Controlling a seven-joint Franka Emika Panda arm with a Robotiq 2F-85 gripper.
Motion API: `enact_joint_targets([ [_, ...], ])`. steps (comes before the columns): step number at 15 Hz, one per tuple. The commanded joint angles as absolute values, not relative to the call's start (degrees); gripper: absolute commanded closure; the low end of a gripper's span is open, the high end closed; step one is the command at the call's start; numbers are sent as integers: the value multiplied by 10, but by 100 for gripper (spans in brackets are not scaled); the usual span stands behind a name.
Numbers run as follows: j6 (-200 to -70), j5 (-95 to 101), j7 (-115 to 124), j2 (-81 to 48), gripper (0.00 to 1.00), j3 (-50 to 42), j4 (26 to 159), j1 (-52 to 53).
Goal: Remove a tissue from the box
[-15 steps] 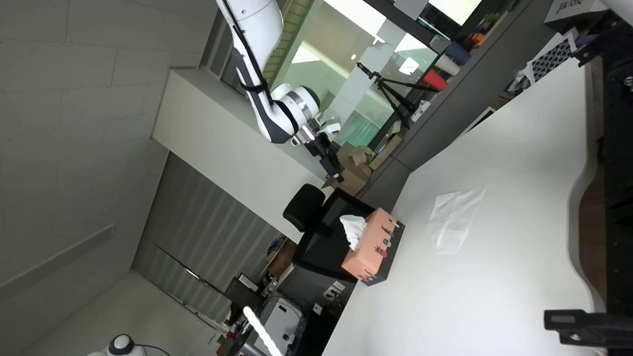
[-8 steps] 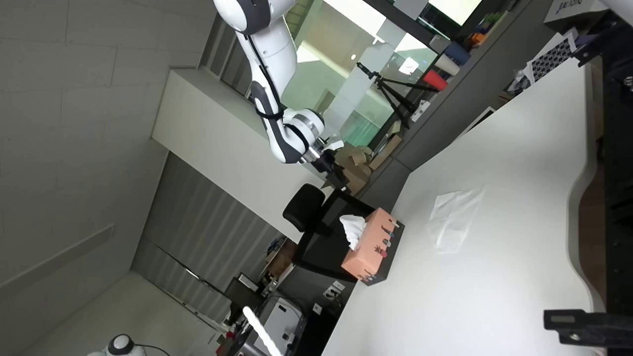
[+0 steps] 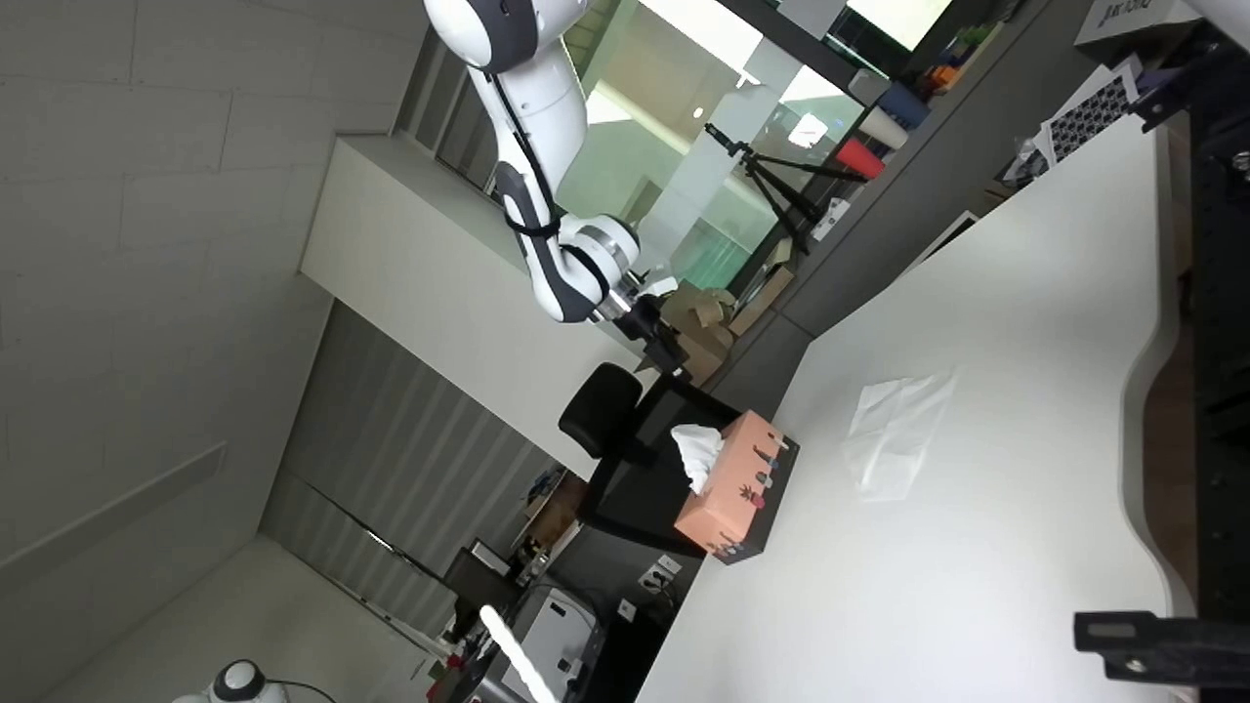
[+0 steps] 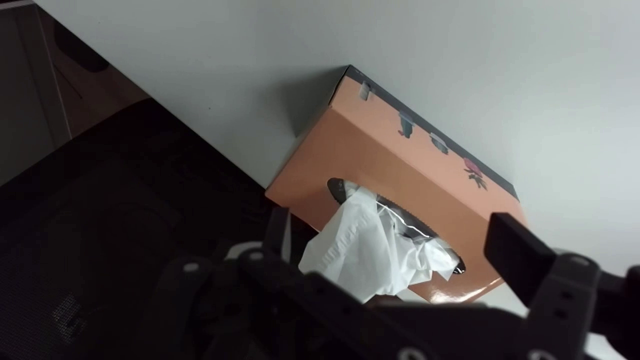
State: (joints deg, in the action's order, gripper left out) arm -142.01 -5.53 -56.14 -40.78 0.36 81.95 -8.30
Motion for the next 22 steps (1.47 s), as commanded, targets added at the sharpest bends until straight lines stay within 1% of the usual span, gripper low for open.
enact_joint_targets([
  [1,-1419,-38,-552,-408,0,20,819,-96],
  [7,-1419,-38,-551,-408,0,20,819,-96],
  [9,-1437,-33,-570,-432,0,29,790,-99],
  [14,-1402,-5,-645,-530,0,55,659,-104],
  [22,-1414,-5,-765,-684,0,92,451,-93],
])
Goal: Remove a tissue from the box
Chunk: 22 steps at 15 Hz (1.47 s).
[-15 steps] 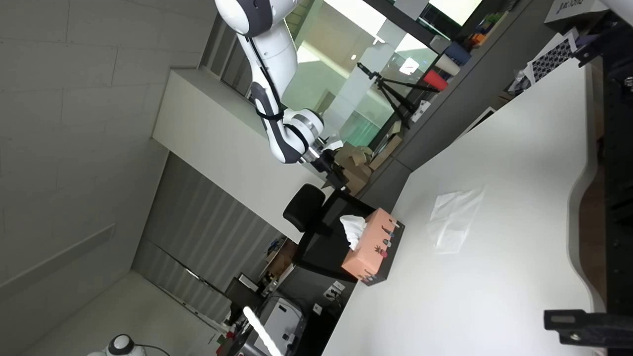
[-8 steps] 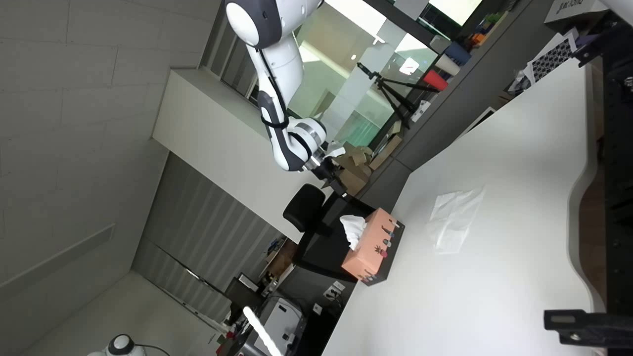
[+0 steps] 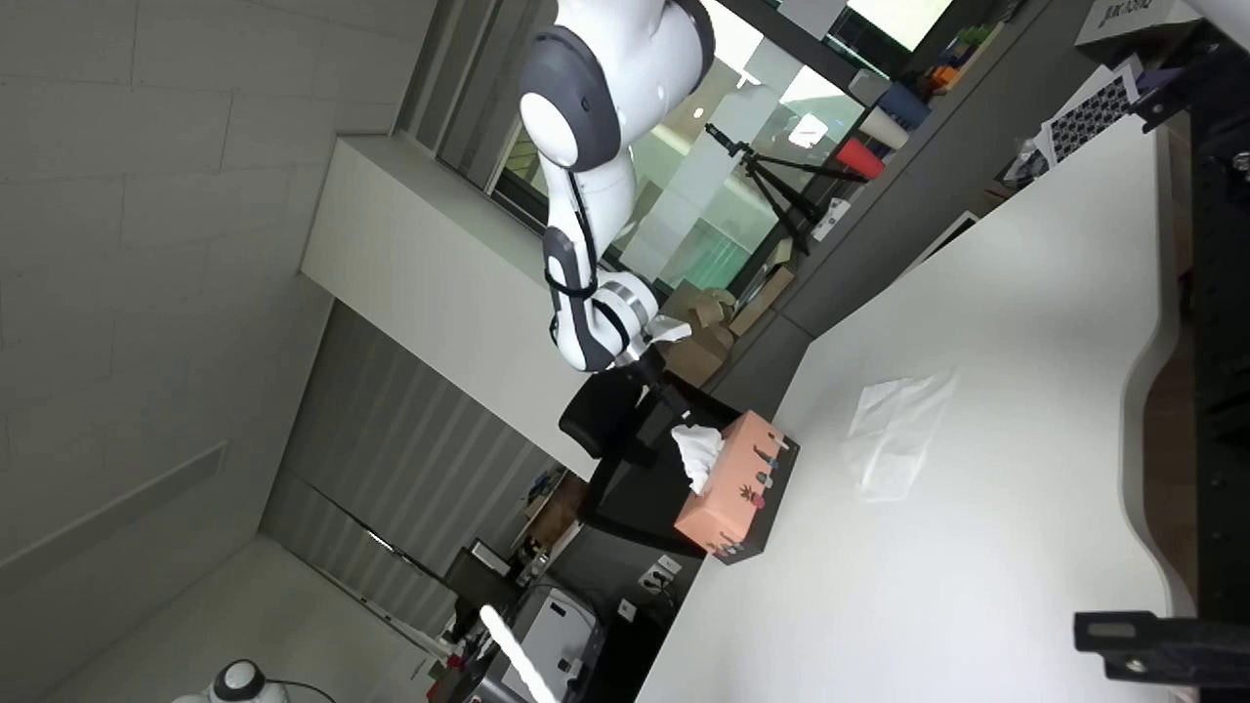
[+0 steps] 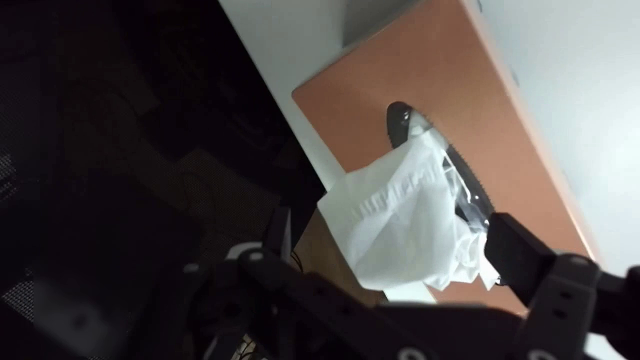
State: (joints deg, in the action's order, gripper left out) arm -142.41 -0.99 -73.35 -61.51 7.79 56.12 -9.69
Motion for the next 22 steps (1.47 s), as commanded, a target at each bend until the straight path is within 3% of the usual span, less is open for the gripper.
enact_joint_targets([
  [1,-1408,-7,-777,-700,0,96,426,-90],
  [8,-1297,-59,-850,-760,0,149,331,-97],
  [13,-1208,-86,-828,-772,0,134,292,-92],
  [22,-1215,-44,-758,-763,0,79,287,-76],
])
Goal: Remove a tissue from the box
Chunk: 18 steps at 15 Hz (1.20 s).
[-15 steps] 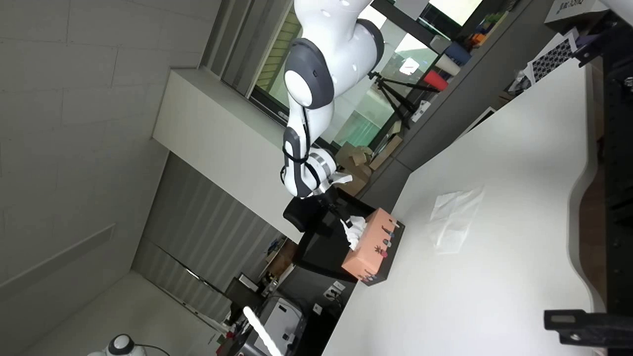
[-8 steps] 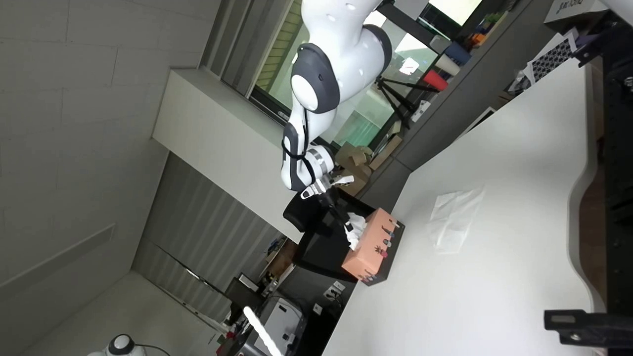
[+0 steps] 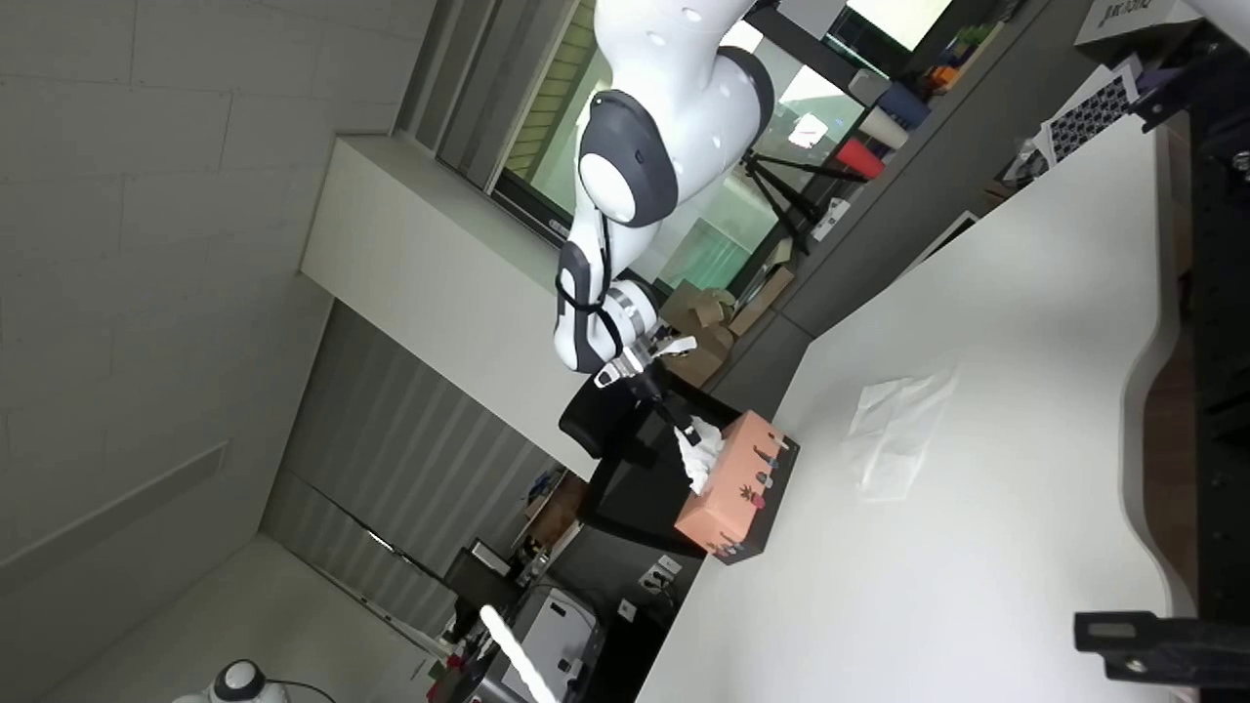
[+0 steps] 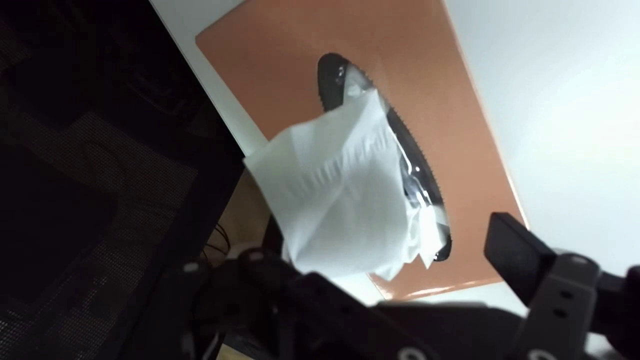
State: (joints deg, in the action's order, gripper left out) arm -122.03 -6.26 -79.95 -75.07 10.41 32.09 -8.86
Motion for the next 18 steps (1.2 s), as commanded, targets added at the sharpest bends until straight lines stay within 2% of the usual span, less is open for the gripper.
enact_joint_targets([
  [1,-1210,-39,-750,-763,0,73,287,-74],
  [5,-1147,-39,-716,-757,0,58,291,-74],
  [6,-1125,-39,-701,-757,25,53,290,-73],
  [7,-1111,-38,-696,-757,25,52,288,-73],
  [11,-1085,-37,-668,-760,55,40,280,-68],
  [16,-1139,-42,-656,-763,89,39,271,-65],
  [18,-1164,-40,-651,-763,99,37,271,-63],
])
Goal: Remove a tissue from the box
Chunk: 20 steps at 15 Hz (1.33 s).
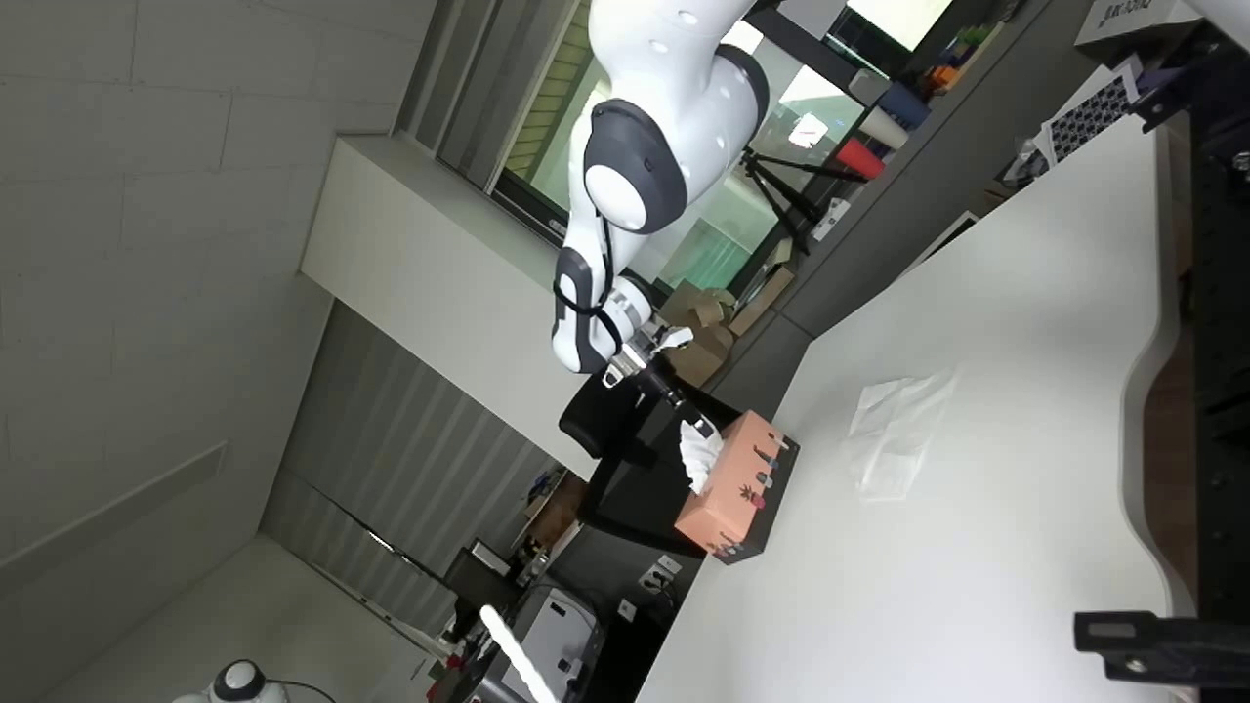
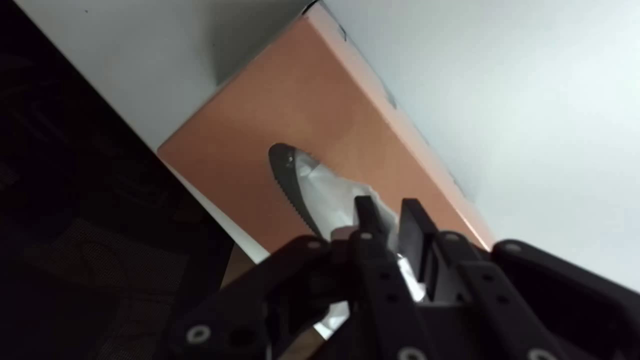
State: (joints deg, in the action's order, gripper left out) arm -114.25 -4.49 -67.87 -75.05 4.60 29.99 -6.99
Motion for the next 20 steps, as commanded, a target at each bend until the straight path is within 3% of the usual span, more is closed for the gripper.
enact_joint_targets([
  [1,-1174,-40,-649,-763,100,36,272,-63],
  [15,-1183,-41,-621,-708,100,39,267,-57],
  [17,-1142,-34,-619,-726,100,45,200,-54],
  [20,-1155,-40,-628,-677,100,41,246,-54],
])
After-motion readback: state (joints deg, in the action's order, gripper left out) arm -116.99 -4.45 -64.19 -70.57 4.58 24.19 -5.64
